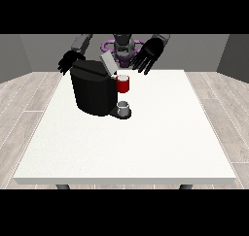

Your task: Insert the coffee pod into the coffee machine and close the lid

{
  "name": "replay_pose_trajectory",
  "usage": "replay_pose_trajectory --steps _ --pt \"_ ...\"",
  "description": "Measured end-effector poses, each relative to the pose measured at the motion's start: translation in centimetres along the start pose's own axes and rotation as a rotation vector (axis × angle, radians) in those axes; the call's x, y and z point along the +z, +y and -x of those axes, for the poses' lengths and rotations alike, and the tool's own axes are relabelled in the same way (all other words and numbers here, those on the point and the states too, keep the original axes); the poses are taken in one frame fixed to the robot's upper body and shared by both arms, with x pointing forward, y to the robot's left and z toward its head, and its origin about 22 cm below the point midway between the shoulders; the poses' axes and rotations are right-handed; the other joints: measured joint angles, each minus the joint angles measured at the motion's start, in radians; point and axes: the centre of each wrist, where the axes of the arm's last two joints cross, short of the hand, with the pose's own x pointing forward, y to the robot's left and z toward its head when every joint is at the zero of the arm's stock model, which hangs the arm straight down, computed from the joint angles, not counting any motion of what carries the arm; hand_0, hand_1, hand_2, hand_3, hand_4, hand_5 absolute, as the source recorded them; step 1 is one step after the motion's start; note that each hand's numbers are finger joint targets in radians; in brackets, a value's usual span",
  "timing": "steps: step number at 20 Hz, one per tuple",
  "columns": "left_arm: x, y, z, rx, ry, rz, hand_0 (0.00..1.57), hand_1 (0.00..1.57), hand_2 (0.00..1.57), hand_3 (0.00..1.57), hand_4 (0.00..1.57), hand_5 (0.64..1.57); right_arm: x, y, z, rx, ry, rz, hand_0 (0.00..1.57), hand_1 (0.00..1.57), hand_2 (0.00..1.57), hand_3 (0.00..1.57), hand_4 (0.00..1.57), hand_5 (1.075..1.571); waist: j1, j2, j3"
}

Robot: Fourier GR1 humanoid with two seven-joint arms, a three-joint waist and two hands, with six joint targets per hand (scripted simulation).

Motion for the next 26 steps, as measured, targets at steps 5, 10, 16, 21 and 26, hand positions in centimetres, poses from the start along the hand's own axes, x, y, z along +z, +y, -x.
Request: replay_pose_trajectory --steps 5,10,16,21,26 --pt "0.6 -4.2 1.7 0.220 0.019 0.013 0.00 0.00 0.00 0.00 0.08 1.571 1.3 -1.5 1.2 0.002 0.049 0.037 0.00 0.00 0.00 0.00 0.45 1.571 0.046 -0.091 -0.0006" --pt "2.1 -9.5 3.8 0.548 0.032 0.003 0.00 0.00 0.00 0.00 0.00 1.571 2.8 -2.9 2.1 0.033 0.092 0.040 0.00 0.00 0.00 0.00 0.37 1.571 0.098 -0.210 -0.0017" --pt "5.1 -16.2 5.8 0.783 0.095 0.022 0.00 0.00 0.00 0.00 0.14 1.571 2.9 -4.2 0.9 0.061 0.109 -0.025 0.00 0.00 0.00 0.00 0.12 1.571 0.179 -0.341 -0.0010" --pt "7.3 -19.3 6.9 0.921 0.139 0.010 0.00 0.00 0.00 0.00 0.00 1.571 1.5 -3.7 -1.8 0.078 0.061 -0.096 0.00 0.00 0.00 0.00 0.00 1.571 0.221 -0.380 -0.0011" --pt "8.5 -20.3 7.1 1.011 0.132 0.023 0.00 0.00 0.00 0.00 0.00 1.571 0.8 -3.3 -2.9 0.093 0.044 -0.149 0.00 0.00 0.00 0.00 0.00 1.571 0.280 -0.384 -0.0008"
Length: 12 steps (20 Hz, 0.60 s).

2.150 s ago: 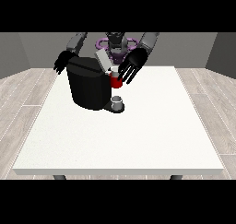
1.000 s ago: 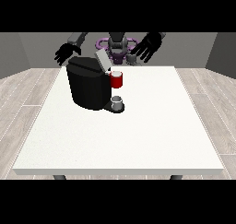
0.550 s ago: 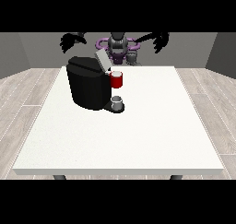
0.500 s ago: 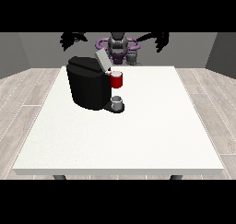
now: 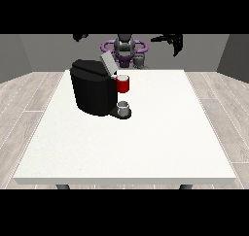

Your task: Insert the coffee pod into the coffee machine and close the lid

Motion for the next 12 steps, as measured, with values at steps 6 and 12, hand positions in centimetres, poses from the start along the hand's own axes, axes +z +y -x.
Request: replay_pose_trajectory --steps 6,12 --pt "1.6 -1.0 1.4 0.081 -0.019 0.002 0.00 0.00 0.00 0.00 0.00 1.571 -1.5 0.4 -1.8 0.047 -0.027 -0.049 0.00 0.00 0.00 0.00 0.16 1.571 0.053 0.023 0.0003" --pt "2.7 -2.0 0.7 0.102 -0.066 0.013 0.00 0.00 0.00 0.00 0.10 1.571 -2.2 0.3 -1.0 0.057 -0.034 -0.068 0.00 0.00 0.00 0.00 0.00 1.571 0.092 0.065 0.0005"
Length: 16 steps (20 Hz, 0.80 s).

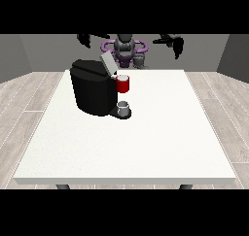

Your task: Insert the coffee pod into the coffee machine and close the lid

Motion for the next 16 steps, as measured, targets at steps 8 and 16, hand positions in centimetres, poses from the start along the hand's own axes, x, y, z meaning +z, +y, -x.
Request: replay_pose_trajectory --steps 8,16 --pt "1.6 -1.2 -1.4 0.024 -0.030 -0.020 0.00 0.00 0.00 0.00 0.00 1.571 -2.3 -1.4 0.3 -0.038 0.015 0.008 0.00 0.00 0.00 0.00 0.00 1.571 0.023 0.062 0.0004" --pt "3.6 0.1 -2.5 -0.001 -0.064 -0.067 0.00 0.00 0.00 0.00 0.00 1.571 -4.9 0.7 -1.1 -0.036 -0.020 -0.028 0.00 0.00 0.00 0.00 0.00 1.571 -0.009 0.141 0.0001"
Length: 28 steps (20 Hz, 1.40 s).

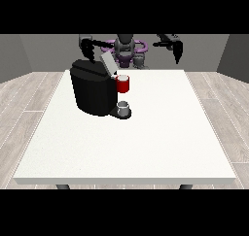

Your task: Insert the coffee pod into the coffee machine and close the lid

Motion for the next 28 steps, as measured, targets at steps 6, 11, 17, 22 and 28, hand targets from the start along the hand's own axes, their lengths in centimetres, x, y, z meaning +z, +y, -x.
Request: replay_pose_trajectory --steps 6,11,17,22,28 --pt "0.8 1.0 -0.6 -0.013 -0.032 -0.023 0.00 0.00 0.00 0.00 0.00 1.571 -1.2 1.5 -0.4 0.035 -0.035 -0.039 0.00 0.00 0.00 0.00 0.00 1.571 -0.017 0.041 -0.0012" --pt "1.1 1.1 -1.5 -0.011 -0.064 -0.033 0.00 0.00 0.00 0.00 0.00 1.571 -2.1 1.0 -0.8 0.045 -0.060 -0.035 0.00 0.00 0.00 0.00 0.04 1.571 -0.009 0.059 -0.0037" --pt "1.0 0.9 -2.0 -0.028 -0.076 -0.042 0.00 0.00 0.00 0.00 0.00 1.571 -3.4 1.0 -2.1 0.056 -0.074 -0.055 0.00 0.00 0.00 0.00 0.00 1.571 -0.012 0.085 -0.0053" --pt "0.7 1.6 -2.7 -0.043 -0.078 -0.050 0.00 0.00 0.00 0.00 0.00 1.571 -4.1 2.0 -2.8 0.071 -0.100 -0.077 0.00 0.00 0.00 0.00 0.00 1.571 -0.015 0.094 -0.0038" --pt "0.8 1.6 -2.3 -0.037 -0.067 -0.063 0.00 0.00 0.00 0.00 0.00 1.571 -4.6 3.1 -3.2 0.076 -0.100 -0.069 0.00 0.00 0.00 0.00 0.15 1.571 -0.020 0.096 -0.0005"
